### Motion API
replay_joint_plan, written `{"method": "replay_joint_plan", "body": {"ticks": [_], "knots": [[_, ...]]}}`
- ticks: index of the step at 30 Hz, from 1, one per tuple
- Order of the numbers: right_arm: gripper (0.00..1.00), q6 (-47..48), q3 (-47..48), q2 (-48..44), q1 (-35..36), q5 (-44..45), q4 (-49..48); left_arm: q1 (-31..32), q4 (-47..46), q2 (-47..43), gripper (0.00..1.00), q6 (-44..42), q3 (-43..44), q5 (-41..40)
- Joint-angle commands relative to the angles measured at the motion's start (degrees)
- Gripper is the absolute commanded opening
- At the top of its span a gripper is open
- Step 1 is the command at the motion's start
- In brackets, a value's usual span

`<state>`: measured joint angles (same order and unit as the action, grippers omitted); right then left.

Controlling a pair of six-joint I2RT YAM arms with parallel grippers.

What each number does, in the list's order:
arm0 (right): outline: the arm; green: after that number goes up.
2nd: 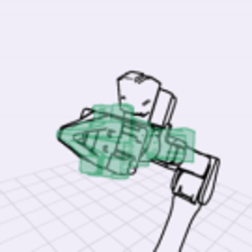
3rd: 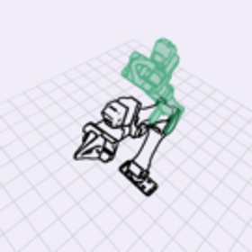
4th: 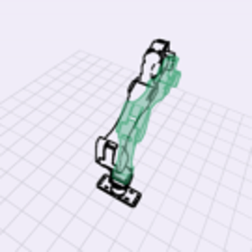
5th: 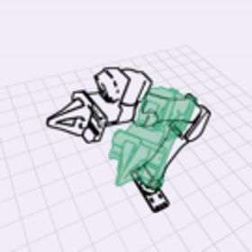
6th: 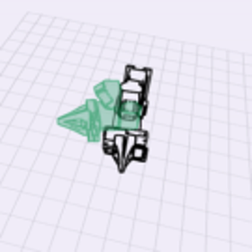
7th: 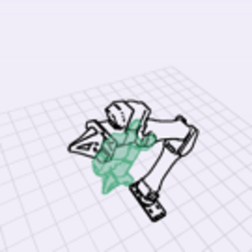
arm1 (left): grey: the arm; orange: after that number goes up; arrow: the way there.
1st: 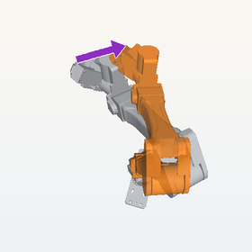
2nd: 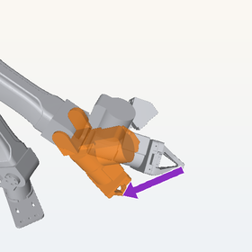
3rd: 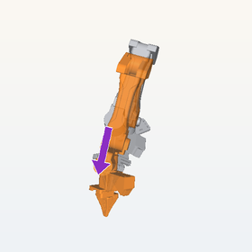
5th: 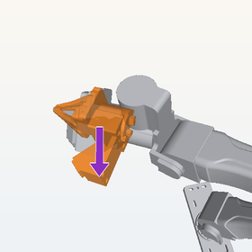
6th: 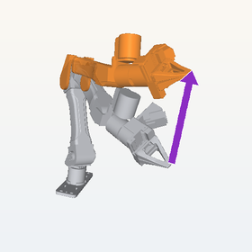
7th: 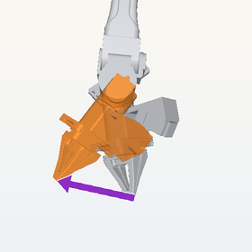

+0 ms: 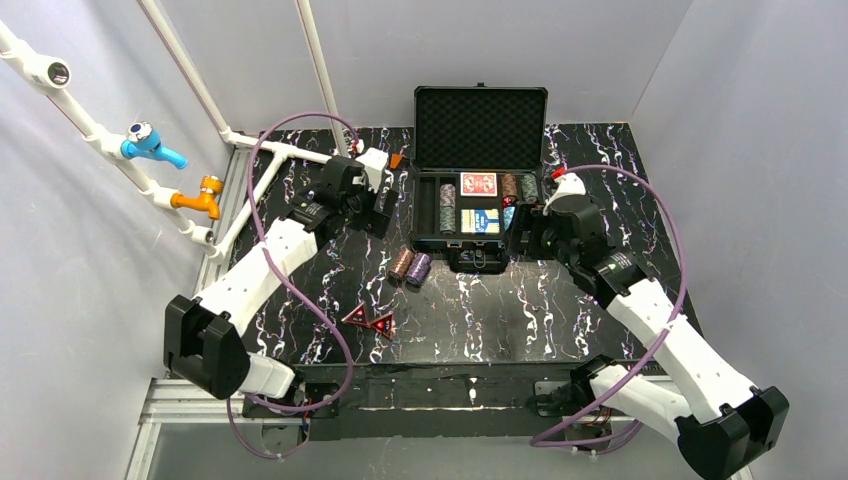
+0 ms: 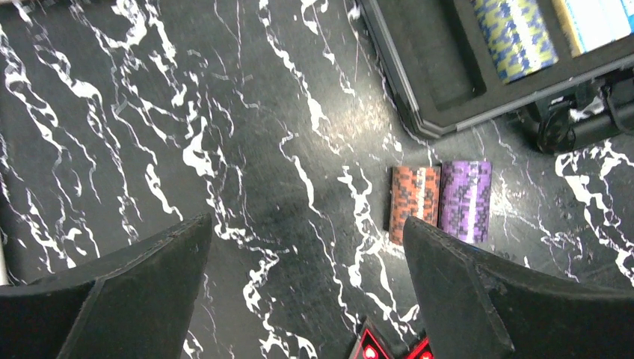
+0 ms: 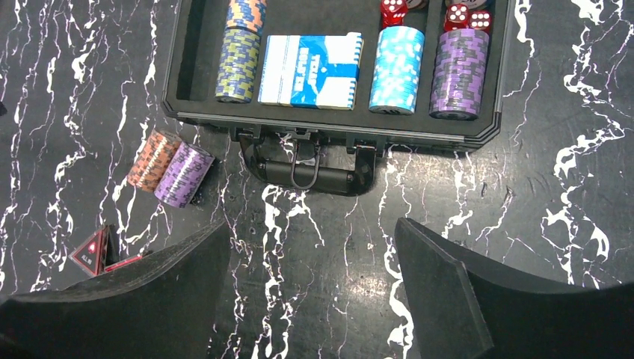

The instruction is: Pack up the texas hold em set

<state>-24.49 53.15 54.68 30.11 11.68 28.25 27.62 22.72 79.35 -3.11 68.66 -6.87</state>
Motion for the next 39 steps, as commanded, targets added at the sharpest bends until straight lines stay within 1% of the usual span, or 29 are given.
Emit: {"method": "replay_joint_plan", "body": {"ticks": [1, 5, 10, 12, 13, 15, 18, 20, 22, 26, 34, 39], "knots": [[0.89, 0.4, -1.2, -2.0, 0.0, 1.5, -2.4, 0.2, 5.5, -0.1, 0.99, 2.6, 1.7, 0.4], [0.90, 0.4, -2.2, -2.0, 0.0, 0.9, -3.2, 0.2, 6.5, 2.8, 0.99, 2.7, 2.6, -1.1], [0.90, 0.2, -3.0, -1.2, 0.0, 0.2, -2.3, -0.1, 7.9, 6.7, 0.99, 2.7, 4.1, 1.3], [0.90, 0.1, -3.9, -1.8, 0.0, 0.1, -2.6, -0.1, 8.4, 8.3, 0.99, 2.7, 4.6, 4.3], [0.90, 0.1, -4.4, -2.2, 0.0, 0.1, -2.8, -0.1, 8.4, 8.9, 0.96, 2.4, 4.7, 6.0], [0.91, 0.0, -5.1, -2.8, 0.0, -0.1, -3.1, -0.1, 8.4, 9.6, 0.92, 1.6, 4.5, 10.2], [0.91, 0.2, -5.5, -3.2, 0.0, 0.1, -2.9, 0.0, 8.6, 11.4, 0.91, 0.9, 4.2, 15.3], [0.91, 0.4, -5.5, -3.1, 0.0, 0.2, -2.6, 0.6, 9.2, 12.7, 0.90, 0.7, 4.4, 17.1], [0.91, 0.6, -5.3, -3.2, 0.0, 0.1, -2.3, 0.9, 9.6, 14.1, 0.88, 0.5, 4.7, 17.0], [0.92, 0.5, -5.6, -3.9, 0.0, 0.2, -2.0, 0.9, 10.3, 16.6, 0.79, 0.3, 5.6, 17.1], [0.93, 0.1, -6.6, -5.1, 0.0, 0.4, -1.7, 2.4, 11.1, 20.0, 0.77, 0.1, 6.5, 17.0], [0.94, -0.2, -6.7, -5.4, 0.0, 0.2, -1.7, 3.6, 11.5, 22.1, 0.73, -0.2, 7.1, 16.6]]}}
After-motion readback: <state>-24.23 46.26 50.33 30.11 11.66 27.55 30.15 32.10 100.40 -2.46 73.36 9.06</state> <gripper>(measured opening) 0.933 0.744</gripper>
